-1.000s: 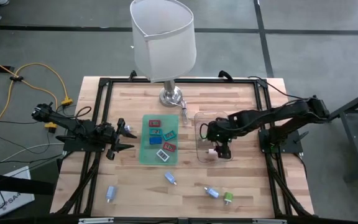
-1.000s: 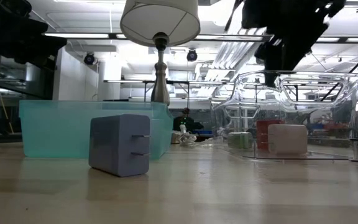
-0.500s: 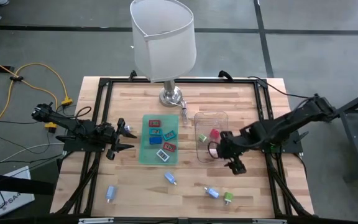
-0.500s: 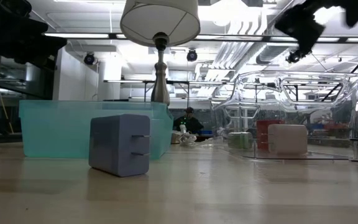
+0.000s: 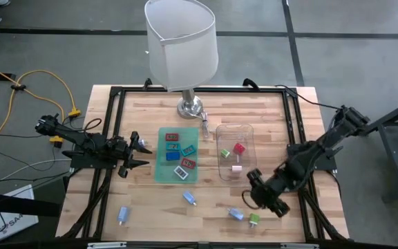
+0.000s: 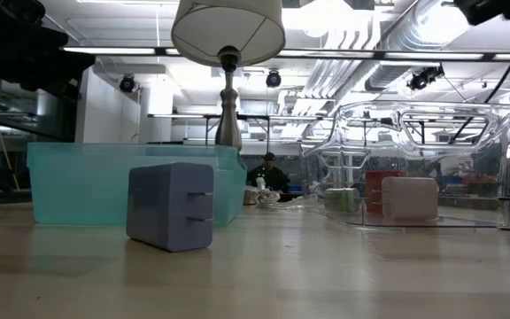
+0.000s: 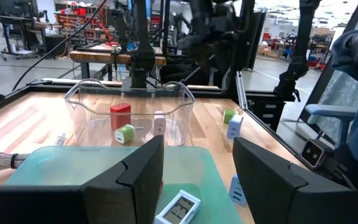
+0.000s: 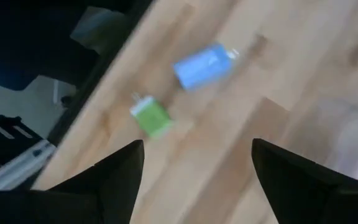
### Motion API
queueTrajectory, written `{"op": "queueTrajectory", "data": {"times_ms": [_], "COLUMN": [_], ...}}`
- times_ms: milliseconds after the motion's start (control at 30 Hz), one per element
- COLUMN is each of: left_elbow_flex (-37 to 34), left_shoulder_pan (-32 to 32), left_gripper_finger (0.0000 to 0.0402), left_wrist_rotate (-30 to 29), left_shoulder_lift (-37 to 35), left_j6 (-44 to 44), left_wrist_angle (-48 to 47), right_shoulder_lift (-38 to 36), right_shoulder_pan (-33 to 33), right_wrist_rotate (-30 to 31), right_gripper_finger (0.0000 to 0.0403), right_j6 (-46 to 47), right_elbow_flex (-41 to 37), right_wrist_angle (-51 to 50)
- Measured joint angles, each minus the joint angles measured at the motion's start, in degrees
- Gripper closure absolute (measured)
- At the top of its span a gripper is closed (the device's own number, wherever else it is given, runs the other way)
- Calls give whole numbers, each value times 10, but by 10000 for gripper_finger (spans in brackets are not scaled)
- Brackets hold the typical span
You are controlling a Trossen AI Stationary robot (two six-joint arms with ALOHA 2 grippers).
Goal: Pick & Place Office items
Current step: Put the green charger adapter into the transparent bin
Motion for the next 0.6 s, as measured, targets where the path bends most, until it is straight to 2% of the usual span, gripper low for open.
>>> {"op": "queueTrajectory", "data": {"times_ms": [233,500,600], "left_elbow_flex": [0,0,0], "left_shoulder_pan": [0,0,0], "left_gripper_finger": [216,216,216], "left_wrist_rotate": [0,0,0], "left_shoulder_lift": [0,0,0], "left_j6": [0,0,0], "left_wrist_angle": [0,0,0], "right_shoulder_lift": [56,111,122], "right_shoulder_pan": [57,113,126], "right_wrist_rotate": [-1,1,19], "right_gripper_finger": [117,117,117], "right_j6": [-18,-104,-134], "right_elbow_flex": [0,0,0], "right_wrist_angle": [84,111,113]}}
